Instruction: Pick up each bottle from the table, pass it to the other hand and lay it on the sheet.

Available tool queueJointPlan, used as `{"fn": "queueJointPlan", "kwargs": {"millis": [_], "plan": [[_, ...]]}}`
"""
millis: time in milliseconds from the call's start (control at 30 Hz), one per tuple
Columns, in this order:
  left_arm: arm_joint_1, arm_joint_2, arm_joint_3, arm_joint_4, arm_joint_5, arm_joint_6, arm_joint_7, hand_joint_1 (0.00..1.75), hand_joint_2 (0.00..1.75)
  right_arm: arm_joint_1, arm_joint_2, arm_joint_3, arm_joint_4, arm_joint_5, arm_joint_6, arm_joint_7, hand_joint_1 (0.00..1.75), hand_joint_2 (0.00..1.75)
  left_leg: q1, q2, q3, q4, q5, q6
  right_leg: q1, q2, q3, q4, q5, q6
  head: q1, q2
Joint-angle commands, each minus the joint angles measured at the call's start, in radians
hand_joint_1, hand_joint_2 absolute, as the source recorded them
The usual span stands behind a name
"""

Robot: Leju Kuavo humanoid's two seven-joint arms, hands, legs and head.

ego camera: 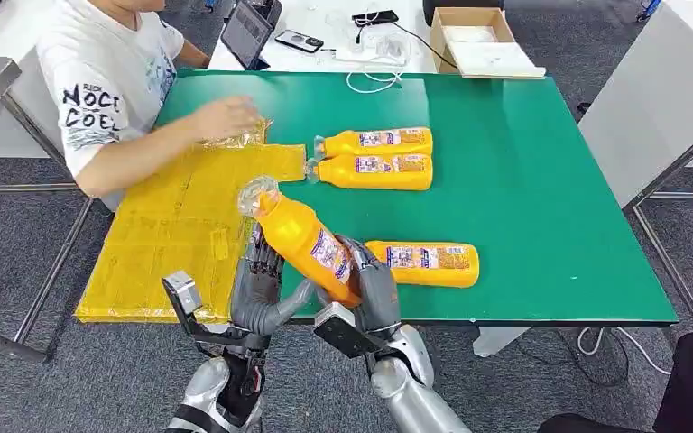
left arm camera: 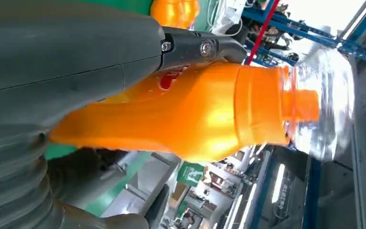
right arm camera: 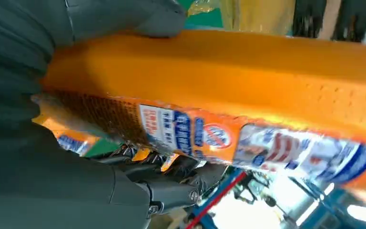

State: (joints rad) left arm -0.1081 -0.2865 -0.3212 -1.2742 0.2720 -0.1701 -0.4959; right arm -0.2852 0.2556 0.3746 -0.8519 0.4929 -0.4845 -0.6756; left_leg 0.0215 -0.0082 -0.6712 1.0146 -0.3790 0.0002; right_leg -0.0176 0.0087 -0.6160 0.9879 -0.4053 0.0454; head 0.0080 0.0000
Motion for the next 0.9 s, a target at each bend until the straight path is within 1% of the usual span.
{"fn": "queueJointPlan", "kwargs": {"millis": [33, 67, 100, 167, 200, 267, 300, 367, 400, 433, 467, 533, 633, 667, 700, 767, 800, 833, 867, 900], "plan": [[-0.048, 0.02, -0.065, 0.082, -0.004, -0.013, 0.018, 0.0, 1.75, -0.071, 0.018, 0.085, 0.154, 0.022, -0.007, 0.003, 1.75, 1.75, 0.0, 0.001, 0.007, -0.001, -0.003, 0.001, 0.0, 0.0, 0.006, -0.001, -0.002, -0.002, 0.0, 0.0], [-0.052, 0.02, -0.069, 0.086, -0.007, -0.013, 0.019, 0.0, 1.75, -0.078, 0.021, 0.092, 0.155, 0.025, -0.017, 0.001, 1.75, 1.75, -0.001, 0.001, 0.008, -0.001, -0.003, 0.001, 0.0, -0.001, 0.008, 0.0, -0.003, -0.003, 0.0, 0.0], [-0.054, 0.019, -0.071, 0.089, -0.008, -0.013, 0.019, 0.0, 1.75, -0.08, 0.024, 0.093, 0.153, 0.024, -0.018, 0.001, 1.75, 1.75, -0.001, 0.0, 0.004, -0.001, -0.002, 0.001, 0.0, -0.001, 0.004, 0.0, -0.002, -0.002, 0.0, 0.0], [-0.06, 0.018, -0.077, 0.106, -0.011, -0.01, 0.022, 0.0, 1.75, -0.087, 0.034, 0.107, 0.142, 0.026, -0.029, 0.004, 1.75, 1.75, -0.001, 0.001, 0.008, 0.0, -0.003, 0.001, 0.0, 0.0, 0.007, 0.0, -0.003, -0.003, 0.0, 0.0], [-0.064, 0.016, -0.078, 0.116, -0.011, -0.007, 0.021, 0.0, 1.75, -0.087, 0.037, 0.117, 0.136, 0.034, -0.036, 0.005, 1.75, 1.75, 0.0, 0.001, 0.004, 0.0, -0.002, 0.001, 0.0, 0.0, 0.003, 0.0, -0.001, -0.002, 0.0, 0.0], [-0.071, 0.015, -0.077, 0.128, -0.011, -0.004, 0.021, 0.0, 1.75, -0.083, 0.042, 0.136, 0.127, 0.048, -0.045, 0.009, 1.75, 1.75, -0.001, 0.002, 0.007, 0.0, -0.003, 0.001, 0.0, 0.0, 0.006, 0.0, -0.003, -0.003, 0.0, 0.0], [-0.073, 0.015, -0.077, 0.131, -0.011, -0.004, 0.021, 0.0, 1.75, -0.077, 0.045, 0.143, 0.125, 0.053, -0.05, 0.01, 1.75, 1.75, 0.0, 0.001, 0.003, 0.0, -0.001, 0.001, 0.0, 0.0, 0.003, 0.0, -0.001, -0.002, 0.0, 0.0], [-0.075, 0.014, -0.076, 0.134, -0.01, -0.003, 0.021, 0.0, 1.75, -0.072, 0.043, 0.149, 0.12, 0.053, -0.053, 0.012, 1.75, 1.75, -0.001, 0.001, 0.006, 0.0, -0.003, 0.001, 0.0, 0.0, 0.006, 0.0, -0.002, -0.003, 0.0, 0.0], [-0.075, 0.014, -0.076, 0.134, -0.01, -0.003, 0.021, 0.0, 1.75, -0.072, 0.043, 0.149, 0.12, 0.053, -0.053, 0.012, 1.75, 1.75, 0.0, 0.001, 0.004, 0.0, -0.002, 0.001, 0.0, -0.001, 0.004, 0.0, -0.002, -0.002, 0.0, 0.0], [-0.074, 0.015, -0.074, 0.133, -0.012, 0.003, 0.021, 0.0, 1.75, -0.067, 0.04, 0.156, 0.116, 0.049, -0.047, 0.01, 1.75, 1.75, 0.0, 0.001, 0.005, 0.0, -0.002, 0.001, 0.0, -0.001, 0.005, 0.0, -0.002, -0.002, 0.0, 0.0], [-0.073, 0.015, -0.074, 0.134, -0.015, 0.009, 0.021, 0.0, 1.75, -0.059, 0.037, 0.167, 0.113, 0.053, -0.047, 0.005, 1.75, 1.75, 0.0, 0.001, 0.003, -0.001, -0.001, 0.001, 0.0, 0.0, 0.003, 0.0, -0.001, -0.001, 0.0, 0.0], [-0.076, 0.016, -0.077, 0.139, -0.042, 0.041, 0.011, 0.0, 1.75, -0.05, 0.033, 0.18, 0.109, 0.05, -0.044, 0.007, 1.75, 1.75, -0.001, 0.001, 0.008, -0.001, -0.003, 0.001, 0.0, -0.001, 0.008, 0.0, -0.003, -0.003, 0.0, 0.0], [-0.078, 0.012, -0.071, 0.151, -0.05, 0.058, 0.008, 0.0, 1.75, -0.036, 0.031, 0.201, 0.1, 0.042, -0.029, 0.003, 1.75, 1.75, 0.0, 0.0, 0.005, -0.001, -0.002, 0.001, 0.0, -0.001, 0.005, -0.001, -0.002, -0.002, 0.0, 0.0], [-0.08, 0.013, -0.072, 0.151, -0.068, 0.074, -0.005, 0.0, 1.75, -0.031, 0.029, 0.213, 0.093, 0.035, -0.018, 0.004, 1.75, 1.75, 0.0, 0.0, 0.007, -0.001, -0.003, 0.001, 0.0, -0.001, 0.007, -0.001, -0.003, -0.002, 0.0, 0.0], [-0.08, 0.013, -0.072, 0.148, -0.074, 0.08, -0.01, 0.0, 1.75, -0.027, 0.027, 0.22, 0.091, 0.035, -0.009, 0.003, 1.75, 1.75, 0.0, 0.0, 0.004, -0.001, -0.001, 0.001, 0.0, -0.001, 0.004, -0.001, -0.002, -0.002, 0.0, 0.0], [-0.079, 0.011, -0.067, 0.14, -0.075, 0.082, -0.01, 0.0, 1.75, -0.021, 0.021, 0.243, 0.097, 0.037, 0.013, 0.008, 1.75, 1.75, 0.0, 0.0, 0.008, 0.0, -0.004, 0.001, 0.0, -0.002, 0.008, 0.0, -0.004, -0.003, 0.0, 0.0], [-0.077, 0.007, -0.059, 0.135, -0.07, 0.085, -0.012, 0.0, 1.75, -0.021, 0.02, 0.25, 0.105, 0.037, 0.02, 0.013, 1.75, 1.75, 0.0, 0.0, 0.005, 0.0, -0.002, 0.001, 0.001, -0.001, 0.005, -0.001, -0.002, -0.002, 0.0, 0.0], [-0.075, 0.004, -0.055, 0.133, -0.065, 0.086, -0.014, 0.0, 1.75, -0.02, 0.02, 0.251, 0.107, 0.034, 0.024, 0.013, 1.75, 1.75, 0.0, 0.0, 0.007, 0.0, -0.003, 0.001, 0.001, -0.002, 0.007, -0.001, -0.003, -0.003, 0.0, 0.0], [-0.075, 0.003, -0.054, 0.128, -0.064, 0.086, -0.014, 0.0, 1.75, -0.018, 0.019, 0.252, 0.109, 0.033, 0.021, 0.011, 1.75, 1.75, 0.0, 0.0, 0.004, -0.001, -0.002, 0.001, 0.0, -0.002, 0.004, -0.001, -0.002, -0.002, 0.0, 0.0], [-0.075, 0.003, -0.054, 0.128, -0.064, 0.086, -0.014, 0.0, 1.75, -0.018, 0.019, 0.252, 0.109, 0.033, 0.021, 0.011, 1.75, 1.75, 0.0, -0.001, 0.005, 0.0, -0.002, 0.001, 0.001, -0.002, 0.006, -0.001, -0.002, -0.002, 0.0, 0.0]]}}
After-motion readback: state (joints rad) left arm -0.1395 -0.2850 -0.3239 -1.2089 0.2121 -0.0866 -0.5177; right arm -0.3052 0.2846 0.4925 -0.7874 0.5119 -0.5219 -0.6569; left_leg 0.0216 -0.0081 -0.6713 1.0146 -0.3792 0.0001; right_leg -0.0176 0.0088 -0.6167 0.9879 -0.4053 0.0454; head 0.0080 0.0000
